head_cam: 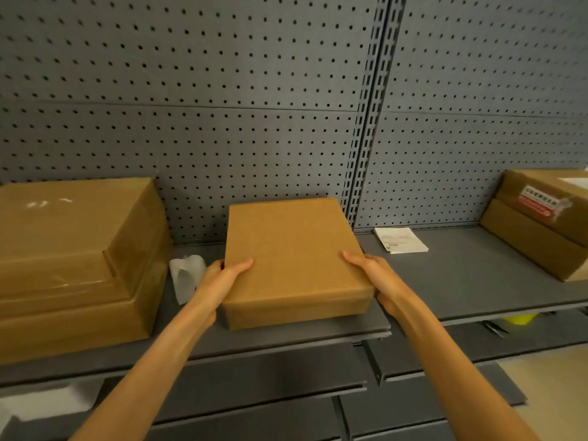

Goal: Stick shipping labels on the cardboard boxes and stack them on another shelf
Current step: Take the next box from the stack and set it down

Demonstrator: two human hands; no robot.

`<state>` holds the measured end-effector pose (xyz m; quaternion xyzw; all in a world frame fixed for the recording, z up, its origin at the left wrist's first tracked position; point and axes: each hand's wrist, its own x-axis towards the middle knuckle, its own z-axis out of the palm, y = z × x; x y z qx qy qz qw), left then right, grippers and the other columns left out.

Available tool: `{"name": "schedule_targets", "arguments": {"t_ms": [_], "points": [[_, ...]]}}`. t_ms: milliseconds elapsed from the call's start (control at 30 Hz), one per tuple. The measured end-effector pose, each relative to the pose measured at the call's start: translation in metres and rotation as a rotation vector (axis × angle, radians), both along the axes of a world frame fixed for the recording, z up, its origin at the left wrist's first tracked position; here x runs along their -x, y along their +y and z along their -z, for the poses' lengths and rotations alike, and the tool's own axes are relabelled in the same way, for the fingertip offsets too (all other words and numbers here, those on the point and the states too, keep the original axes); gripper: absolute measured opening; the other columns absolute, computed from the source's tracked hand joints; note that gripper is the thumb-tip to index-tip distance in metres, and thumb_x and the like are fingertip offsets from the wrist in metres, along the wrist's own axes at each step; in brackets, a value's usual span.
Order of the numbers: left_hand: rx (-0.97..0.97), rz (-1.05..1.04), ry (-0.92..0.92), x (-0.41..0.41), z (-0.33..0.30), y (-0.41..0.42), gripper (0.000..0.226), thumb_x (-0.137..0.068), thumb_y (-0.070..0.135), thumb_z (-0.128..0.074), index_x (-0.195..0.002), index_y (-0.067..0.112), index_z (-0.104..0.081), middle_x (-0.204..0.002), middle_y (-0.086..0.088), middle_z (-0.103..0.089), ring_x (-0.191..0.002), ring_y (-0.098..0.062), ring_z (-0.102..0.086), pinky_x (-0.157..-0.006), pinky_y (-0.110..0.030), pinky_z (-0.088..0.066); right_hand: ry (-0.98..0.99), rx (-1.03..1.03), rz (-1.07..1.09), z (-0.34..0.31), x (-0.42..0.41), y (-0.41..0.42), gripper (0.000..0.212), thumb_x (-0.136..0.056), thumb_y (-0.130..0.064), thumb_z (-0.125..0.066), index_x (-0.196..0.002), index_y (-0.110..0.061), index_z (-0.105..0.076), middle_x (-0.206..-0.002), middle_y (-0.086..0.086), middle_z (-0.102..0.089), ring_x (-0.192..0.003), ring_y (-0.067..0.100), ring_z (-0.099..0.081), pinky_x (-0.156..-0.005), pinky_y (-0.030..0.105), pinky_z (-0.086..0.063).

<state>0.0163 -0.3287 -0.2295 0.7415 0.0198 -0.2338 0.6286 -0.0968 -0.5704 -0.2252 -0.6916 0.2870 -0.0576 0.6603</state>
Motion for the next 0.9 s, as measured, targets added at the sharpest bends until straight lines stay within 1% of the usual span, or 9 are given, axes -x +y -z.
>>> {"name": "schedule_targets", "arguments": {"t_ms": [100, 233, 400, 533, 633, 733, 800, 867, 900], "points": [[-0.022, 0.0, 0.011, -0.008, 0.003, -0.005, 0.062, -0.085, 0.042, -0.065, -0.134, 0.011, -0.043, -0.109, -0.004, -0.057, -0.084, -0.018, -0.056, -0.076, -0.033, -0.043, 0.028, -0.024, 0.0, 0.002, -0.01, -0.007, 0.043, -0.087, -0.038, -0.065, -0.12, -0.011, -0.059, -0.11, 0.005, -0.067, -0.095, 0.018, -0.065, -0.071, 0.028, -0.05], [-0.035, -0.004, 0.013, -0.015, 0.004, -0.012, 0.063, -0.084, 0.045, -0.065, -0.132, 0.011, -0.046, -0.11, -0.004, -0.058, -0.085, -0.018, -0.057, -0.075, -0.033, -0.043, 0.067, -0.037, -0.01, 0.006, -0.022, -0.019, 0.04, -0.084, -0.04, -0.067, -0.114, -0.016, -0.059, -0.107, 0.004, -0.067, -0.098, 0.022, -0.064, -0.087, 0.035, -0.049], [-0.123, -0.005, -0.045, -0.022, 0.005, -0.019, 0.066, -0.084, 0.045, -0.064, -0.135, 0.009, -0.042, -0.129, -0.009, -0.055, -0.095, -0.022, -0.055, -0.08, -0.033, -0.042, 0.112, -0.013, -0.07, 0.01, -0.03, -0.032, 0.031, -0.083, -0.042, -0.067, -0.104, -0.019, -0.061, -0.104, 0.003, -0.068, -0.096, 0.021, -0.065, -0.085, 0.034, -0.05], [-0.156, 0.008, -0.045, -0.026, 0.008, -0.019, 0.068, -0.084, 0.047, -0.064, -0.136, 0.01, -0.043, -0.127, -0.008, -0.056, -0.098, -0.024, -0.057, -0.08, -0.034, -0.044, 0.139, 0.004, -0.091, 0.012, -0.035, -0.035, 0.027, -0.086, -0.041, -0.063, -0.104, -0.021, -0.058, -0.099, 0.0, -0.066, -0.092, 0.018, -0.063, -0.08, 0.032, -0.049], [-0.166, 0.011, -0.035, -0.026, 0.008, -0.02, 0.065, -0.084, 0.045, -0.064, -0.135, 0.009, -0.043, -0.124, -0.008, -0.057, -0.092, -0.022, -0.057, -0.076, -0.032, -0.043, 0.155, 0.015, -0.093, 0.01, -0.037, -0.037, 0.03, -0.086, -0.041, -0.063, -0.106, -0.02, -0.056, -0.097, -0.001, -0.064, -0.09, 0.017, -0.062, -0.078, 0.032, -0.048], [-0.172, 0.025, -0.023, -0.025, 0.004, -0.02, 0.065, -0.085, 0.042, -0.064, -0.136, 0.009, -0.041, -0.124, -0.008, -0.057, -0.091, -0.021, -0.056, -0.077, -0.032, -0.042, 0.182, 0.032, -0.114, 0.011, -0.038, -0.042, 0.038, -0.084, -0.044, -0.065, -0.111, -0.018, -0.056, -0.099, 0.0, -0.064, -0.092, 0.017, -0.062, -0.085, 0.033, -0.048], [-0.218, 0.024, -0.072, -0.027, 0.001, -0.02, 0.073, -0.085, 0.04, -0.065, -0.142, 0.009, -0.033, -0.135, -0.009, -0.051, -0.104, -0.024, -0.056, -0.084, -0.035, -0.044, 0.197, 0.049, -0.143, 0.011, -0.038, -0.045, 0.048, -0.082, -0.047, -0.067, -0.117, -0.015, -0.057, -0.103, 0.0, -0.065, -0.095, 0.017, -0.063, -0.087, 0.033, -0.049], [-0.358, 0.018, -0.218, -0.031, -0.002, -0.022, 0.084, -0.084, 0.038, -0.066, -0.149, 0.012, -0.02, -0.149, -0.009, -0.035, -0.127, -0.029, -0.043, -0.1, -0.042, -0.04, 0.194, 0.092, -0.16, 0.01, -0.039, -0.05, 0.056, -0.083, -0.048, -0.066, -0.125, -0.012, -0.055, -0.108, 0.0, -0.065, -0.097, 0.017, -0.062, -0.086, 0.032, -0.048], [-0.439, 0.025, -0.317, -0.032, -0.005, -0.026, 0.082, -0.086, 0.037, -0.065, -0.149, 0.013, -0.019, -0.152, -0.009, -0.03, -0.133, -0.03, -0.037, -0.105, -0.043, -0.037, 0.18, 0.122, -0.151, 0.008, -0.04, -0.052, 0.057, -0.085, -0.047, -0.065, -0.128, -0.011, -0.053, -0.113, 0.0, -0.063, -0.1, 0.017, -0.06, -0.086, 0.032, -0.047]]}}
